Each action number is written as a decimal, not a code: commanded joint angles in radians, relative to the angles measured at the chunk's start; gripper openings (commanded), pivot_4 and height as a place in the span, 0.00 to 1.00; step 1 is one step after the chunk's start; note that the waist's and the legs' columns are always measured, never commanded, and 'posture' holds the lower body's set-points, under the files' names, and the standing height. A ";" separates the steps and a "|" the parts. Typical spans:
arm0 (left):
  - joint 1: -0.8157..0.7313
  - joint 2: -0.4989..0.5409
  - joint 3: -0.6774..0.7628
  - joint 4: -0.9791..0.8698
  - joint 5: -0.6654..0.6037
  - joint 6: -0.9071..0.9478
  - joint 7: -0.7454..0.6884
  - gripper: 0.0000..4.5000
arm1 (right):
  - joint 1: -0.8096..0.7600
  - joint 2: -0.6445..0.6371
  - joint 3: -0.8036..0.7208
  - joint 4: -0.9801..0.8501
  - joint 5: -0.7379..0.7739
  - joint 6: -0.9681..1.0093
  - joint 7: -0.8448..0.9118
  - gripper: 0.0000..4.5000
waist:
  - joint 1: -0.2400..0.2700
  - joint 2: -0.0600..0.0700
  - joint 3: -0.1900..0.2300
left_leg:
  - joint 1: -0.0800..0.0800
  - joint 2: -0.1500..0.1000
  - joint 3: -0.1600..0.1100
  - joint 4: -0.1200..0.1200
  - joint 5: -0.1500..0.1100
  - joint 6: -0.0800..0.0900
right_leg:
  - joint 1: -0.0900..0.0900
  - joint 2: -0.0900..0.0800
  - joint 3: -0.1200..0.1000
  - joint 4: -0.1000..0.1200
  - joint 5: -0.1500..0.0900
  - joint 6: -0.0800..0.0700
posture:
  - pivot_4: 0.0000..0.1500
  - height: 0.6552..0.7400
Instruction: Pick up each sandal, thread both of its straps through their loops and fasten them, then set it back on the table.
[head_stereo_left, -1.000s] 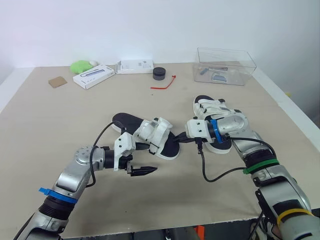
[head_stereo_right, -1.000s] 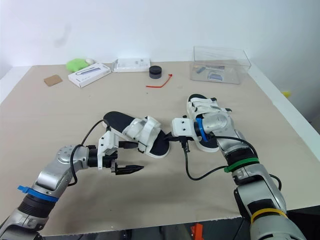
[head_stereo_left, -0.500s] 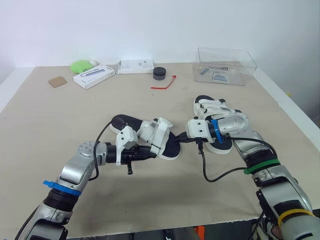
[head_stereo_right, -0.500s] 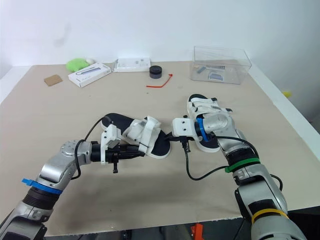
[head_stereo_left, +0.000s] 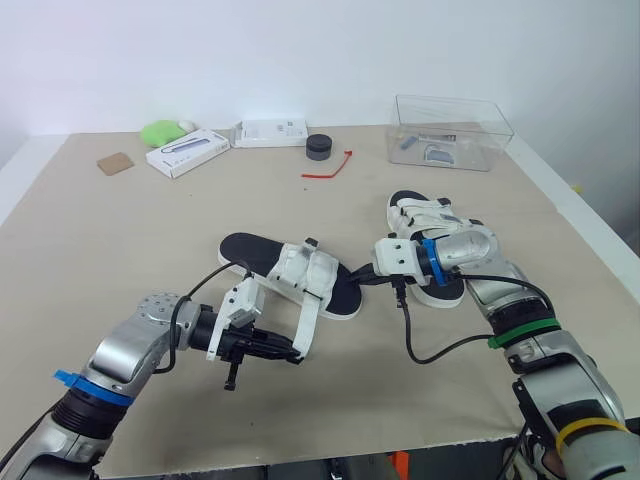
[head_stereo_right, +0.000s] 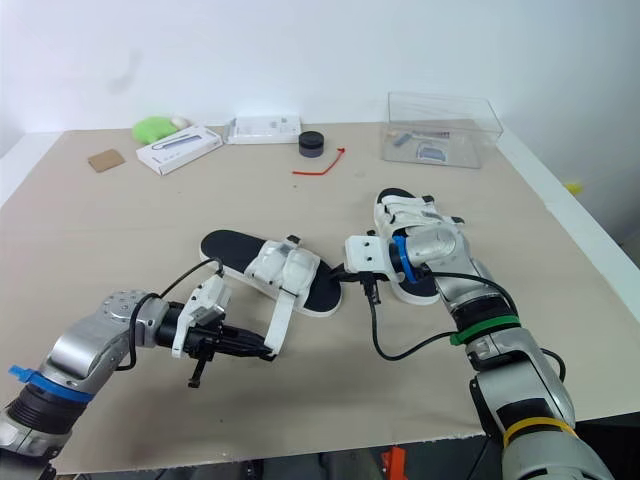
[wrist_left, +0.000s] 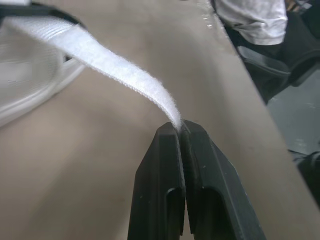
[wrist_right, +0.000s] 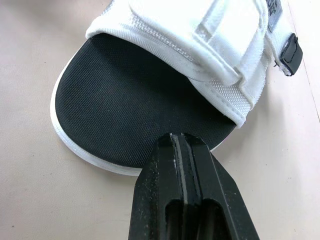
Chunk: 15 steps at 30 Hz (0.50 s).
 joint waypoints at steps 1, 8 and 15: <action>0.025 0.017 -0.016 -0.090 -0.040 0.037 -0.013 0.01 | 0.004 -0.012 0.012 0.022 -0.029 0.004 0.003 0.00 | 0.000 0.000 0.000 | 0.000 0.000 0.000 0.000 0.000 0.000 | 0.000 0.000 0.000 0.000 0.000 0.000 | 1.00 1.00; 0.031 0.029 -0.012 -0.160 -0.092 0.118 0.011 0.01 | 0.004 -0.013 0.013 0.029 -0.031 -0.001 0.003 0.00 | 0.000 0.000 0.000 | 0.000 0.000 -0.001 -0.001 -0.001 0.001 | 0.000 0.000 -0.001 0.000 -0.002 -0.001 | 1.00 1.00; 0.019 0.059 -0.061 -0.140 -0.021 0.080 0.006 0.07 | -0.007 -0.008 0.015 0.045 -0.034 -0.008 0.003 0.00 | 0.000 0.000 0.000 | 0.000 0.000 -0.001 -0.001 -0.001 0.001 | 0.000 0.000 -0.001 0.000 -0.002 -0.001 | 1.00 1.00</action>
